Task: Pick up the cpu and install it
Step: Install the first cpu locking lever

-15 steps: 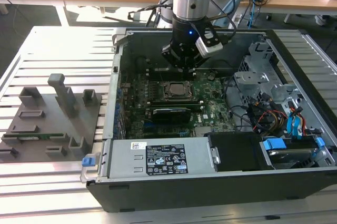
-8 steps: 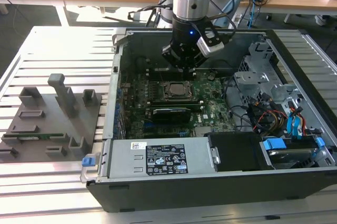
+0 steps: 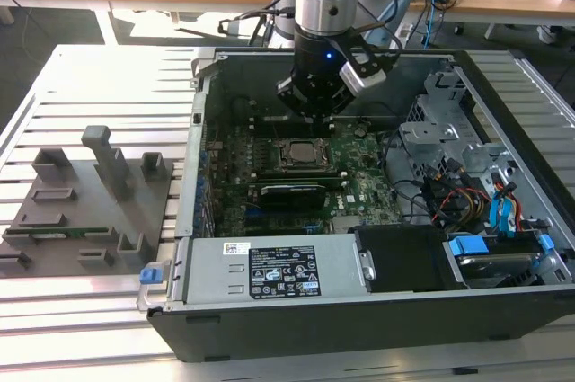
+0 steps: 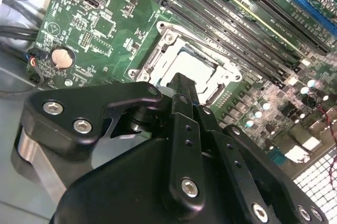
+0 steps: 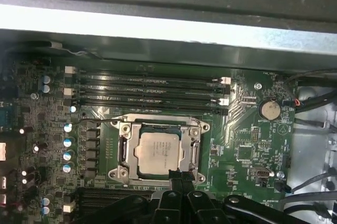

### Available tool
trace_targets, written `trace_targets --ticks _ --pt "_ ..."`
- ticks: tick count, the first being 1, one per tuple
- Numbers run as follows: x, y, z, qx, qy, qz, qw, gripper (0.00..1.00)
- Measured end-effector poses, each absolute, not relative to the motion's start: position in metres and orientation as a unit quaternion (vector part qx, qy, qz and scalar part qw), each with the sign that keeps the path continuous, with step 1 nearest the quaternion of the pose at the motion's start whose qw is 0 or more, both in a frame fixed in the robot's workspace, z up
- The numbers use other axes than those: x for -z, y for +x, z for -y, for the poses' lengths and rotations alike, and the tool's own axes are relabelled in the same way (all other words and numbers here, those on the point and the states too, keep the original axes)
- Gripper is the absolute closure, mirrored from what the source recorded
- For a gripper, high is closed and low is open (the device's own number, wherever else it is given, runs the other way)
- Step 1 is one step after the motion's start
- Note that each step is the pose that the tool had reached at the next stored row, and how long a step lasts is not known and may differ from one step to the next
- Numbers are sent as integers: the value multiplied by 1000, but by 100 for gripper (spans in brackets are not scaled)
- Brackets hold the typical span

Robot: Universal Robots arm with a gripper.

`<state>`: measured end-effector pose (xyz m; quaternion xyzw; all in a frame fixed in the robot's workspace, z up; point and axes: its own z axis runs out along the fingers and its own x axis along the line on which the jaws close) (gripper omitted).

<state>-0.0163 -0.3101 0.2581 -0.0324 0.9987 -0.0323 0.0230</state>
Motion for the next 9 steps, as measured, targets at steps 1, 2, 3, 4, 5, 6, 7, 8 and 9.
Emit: trace_targets --ticks 1,2,3,4,5,6,7,8,9 --pt "-258 -16 310 32 -33 -999 19 89" --pt "-258 -16 310 32 -33 -999 12 89" --pt "-257 -16 310 32 -33 -999 -1 89" --pt "-257 -16 310 32 -33 -999 -4 89" --pt "-257 -16 310 32 -33 -999 -4 89" --pt "-257 -16 310 31 -33 -999 -4 89" --pt "-257 -16 310 31 -33 -999 -4 89" --pt "-257 -16 310 31 -33 -999 -4 89" --pt "-257 -16 310 31 -34 -999 -4 89"
